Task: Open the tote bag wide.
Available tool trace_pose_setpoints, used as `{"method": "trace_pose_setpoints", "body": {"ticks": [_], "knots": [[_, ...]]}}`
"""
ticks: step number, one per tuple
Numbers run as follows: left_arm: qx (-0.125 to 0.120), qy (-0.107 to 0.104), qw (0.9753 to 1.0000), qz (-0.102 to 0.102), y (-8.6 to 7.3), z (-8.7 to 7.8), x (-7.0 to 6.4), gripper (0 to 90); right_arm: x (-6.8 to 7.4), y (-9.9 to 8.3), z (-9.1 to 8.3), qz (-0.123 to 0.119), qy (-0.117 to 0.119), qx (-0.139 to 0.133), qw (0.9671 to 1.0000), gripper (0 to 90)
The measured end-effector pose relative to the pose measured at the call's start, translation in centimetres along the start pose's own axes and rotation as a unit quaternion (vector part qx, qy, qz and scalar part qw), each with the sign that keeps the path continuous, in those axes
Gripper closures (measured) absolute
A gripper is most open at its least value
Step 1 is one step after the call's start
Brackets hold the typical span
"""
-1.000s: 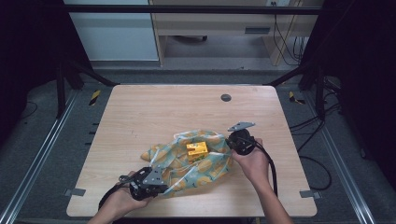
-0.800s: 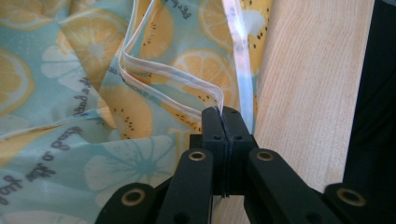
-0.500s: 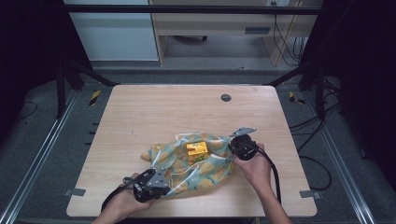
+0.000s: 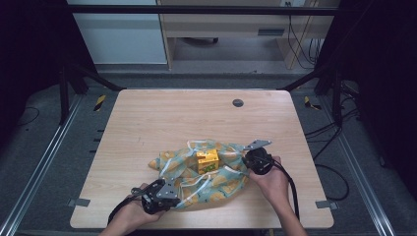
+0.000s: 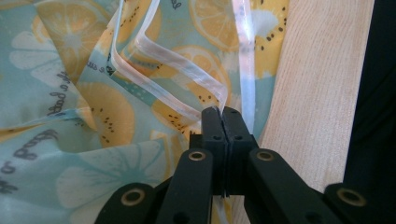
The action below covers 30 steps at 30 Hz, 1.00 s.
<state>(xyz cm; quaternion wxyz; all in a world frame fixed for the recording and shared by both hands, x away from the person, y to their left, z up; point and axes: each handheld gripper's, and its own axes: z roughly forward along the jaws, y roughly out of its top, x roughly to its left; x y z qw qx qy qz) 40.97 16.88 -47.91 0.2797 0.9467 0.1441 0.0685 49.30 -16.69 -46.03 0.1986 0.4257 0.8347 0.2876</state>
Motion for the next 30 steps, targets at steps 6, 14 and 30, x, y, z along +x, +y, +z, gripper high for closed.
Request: {"method": "trace_pose_setpoints", "body": {"ticks": [6,14,30], "knots": [[-0.001,0.001,1.0000,0.000,-0.1,-0.1,0.0,89.5,-0.3,0.0,0.7,0.011,0.007,0.005,0.9999,85.8],[-0.013,0.006,0.9999,-0.004,-0.2,-0.4,0.0,83.7,0.0,0.3,-0.1,0.017,0.004,-0.010,0.9998,68.3],[-0.074,0.048,0.9960,-0.013,1.8,-5.5,1.5,35.5,2.5,1.6,-6.8,-0.003,-0.003,-0.091,0.9958,35.6]]}}
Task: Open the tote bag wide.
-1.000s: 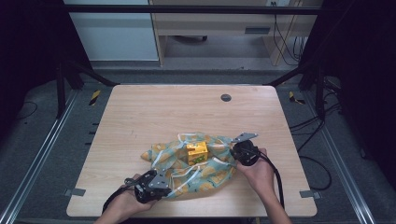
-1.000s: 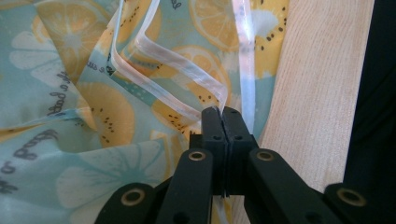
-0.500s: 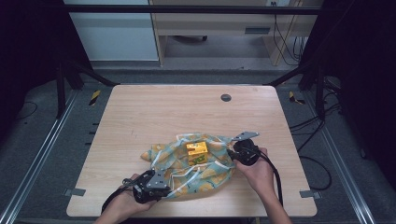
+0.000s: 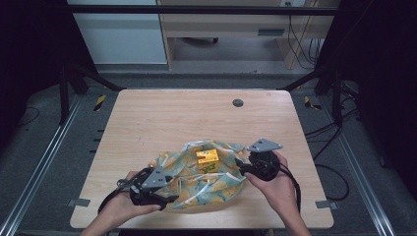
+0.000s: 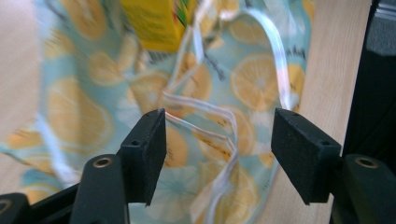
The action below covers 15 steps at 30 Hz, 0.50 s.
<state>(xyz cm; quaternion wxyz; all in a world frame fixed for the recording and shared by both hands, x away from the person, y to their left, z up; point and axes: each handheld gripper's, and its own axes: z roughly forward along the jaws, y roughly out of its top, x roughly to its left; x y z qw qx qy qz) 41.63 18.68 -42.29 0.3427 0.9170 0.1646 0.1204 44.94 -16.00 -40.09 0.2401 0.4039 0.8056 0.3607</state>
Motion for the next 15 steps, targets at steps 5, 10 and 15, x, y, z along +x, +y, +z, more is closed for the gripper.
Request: {"method": "trace_pose_setpoints", "body": {"ticks": [5,10,15], "knots": [[-0.012,0.039,0.9989,-0.025,1.2,-0.7,2.3,34.3,1.0,-0.5,-0.5,-0.003,0.015,-0.006,0.9999,39.7],[-0.015,0.080,0.9958,-0.043,2.1,0.4,4.9,36.5,2.2,-1.2,-0.2,-0.005,0.034,-0.004,0.9994,44.6],[-0.011,0.083,0.9953,-0.049,2.6,2.4,6.4,40.6,3.3,-2.1,0.8,-0.005,0.050,0.004,0.9987,42.7]]}}
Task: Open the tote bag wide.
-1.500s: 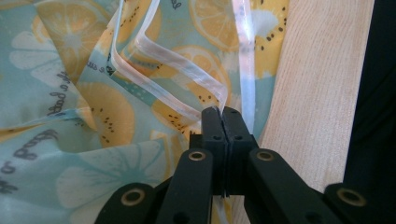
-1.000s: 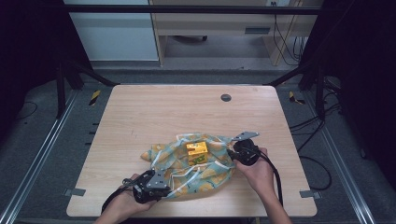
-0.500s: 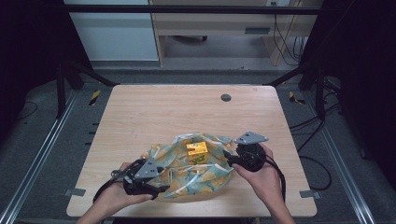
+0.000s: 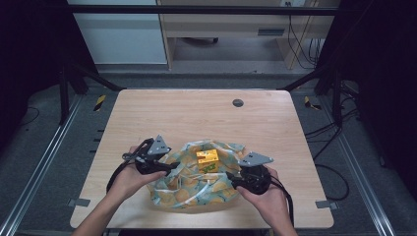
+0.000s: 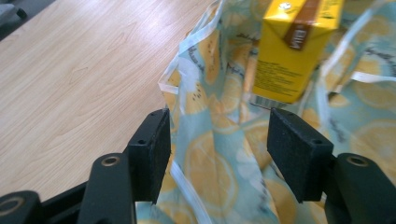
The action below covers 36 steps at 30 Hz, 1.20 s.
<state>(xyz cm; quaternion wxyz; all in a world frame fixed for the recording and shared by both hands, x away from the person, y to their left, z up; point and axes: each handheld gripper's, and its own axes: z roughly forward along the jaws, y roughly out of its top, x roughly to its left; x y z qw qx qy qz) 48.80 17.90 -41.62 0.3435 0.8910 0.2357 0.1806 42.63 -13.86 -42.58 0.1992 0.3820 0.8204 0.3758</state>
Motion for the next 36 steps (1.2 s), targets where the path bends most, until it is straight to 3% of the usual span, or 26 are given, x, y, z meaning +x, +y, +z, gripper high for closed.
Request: {"method": "trace_pose_setpoints", "body": {"ticks": [5,10,13,17,22,36], "knots": [[0.019,0.010,0.9998,0.004,0.1,2.1,0.6,44.6,0.5,-0.8,1.2,0.007,0.006,0.006,0.9999,34.9],[0.018,0.012,0.9997,-0.015,0.0,3.0,1.2,58.0,0.8,-1.4,2.4,0.011,0.021,0.015,0.9996,32.4],[0.020,0.010,0.9996,-0.016,-0.1,3.1,1.2,69.6,0.9,-1.8,3.0,0.008,0.036,0.026,0.9990,45.6],[0.019,0.011,0.9996,-0.020,-0.4,3.4,1.2,83.3,1.0,-2.6,3.4,-0.002,0.052,0.054,0.9972,70.8],[0.017,0.014,0.9992,-0.033,-1.0,3.8,1.4,88.6,0.9,-3.4,3.3,-0.009,0.057,0.066,0.9962,87.7],[0.017,0.037,0.9975,-0.057,-2.2,5.1,2.3,89.2,0.9,-4.5,3.1,-0.029,0.057,0.097,0.9932,90.0]]}}
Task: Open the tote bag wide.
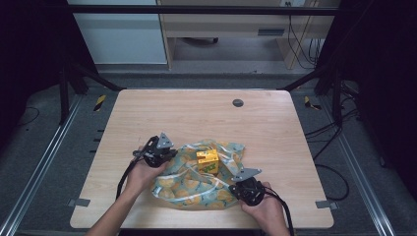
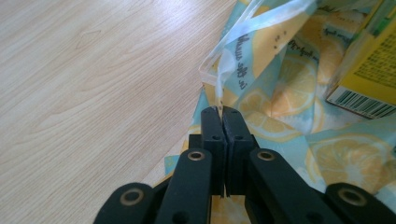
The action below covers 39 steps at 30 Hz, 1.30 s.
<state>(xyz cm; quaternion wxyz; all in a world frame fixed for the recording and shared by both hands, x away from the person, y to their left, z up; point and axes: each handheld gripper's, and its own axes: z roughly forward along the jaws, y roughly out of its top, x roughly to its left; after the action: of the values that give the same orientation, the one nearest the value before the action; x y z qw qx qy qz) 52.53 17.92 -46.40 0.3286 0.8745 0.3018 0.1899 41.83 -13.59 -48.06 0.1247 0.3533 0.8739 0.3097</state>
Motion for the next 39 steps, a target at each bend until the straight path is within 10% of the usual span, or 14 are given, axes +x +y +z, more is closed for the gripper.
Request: {"method": "trace_pose_setpoints", "body": {"ticks": [36,39], "knots": [[0.037,-0.002,0.9993,-0.001,-0.8,1.1,0.5,89.4,-0.9,-0.6,-0.4,0.002,-0.005,0.006,1.0000,90.0],[0.032,0.005,0.9995,-0.002,-0.7,0.8,0.3,81.4,-1.0,-0.4,-0.6,0.003,-0.003,-0.002,1.0000,78.7]]}}
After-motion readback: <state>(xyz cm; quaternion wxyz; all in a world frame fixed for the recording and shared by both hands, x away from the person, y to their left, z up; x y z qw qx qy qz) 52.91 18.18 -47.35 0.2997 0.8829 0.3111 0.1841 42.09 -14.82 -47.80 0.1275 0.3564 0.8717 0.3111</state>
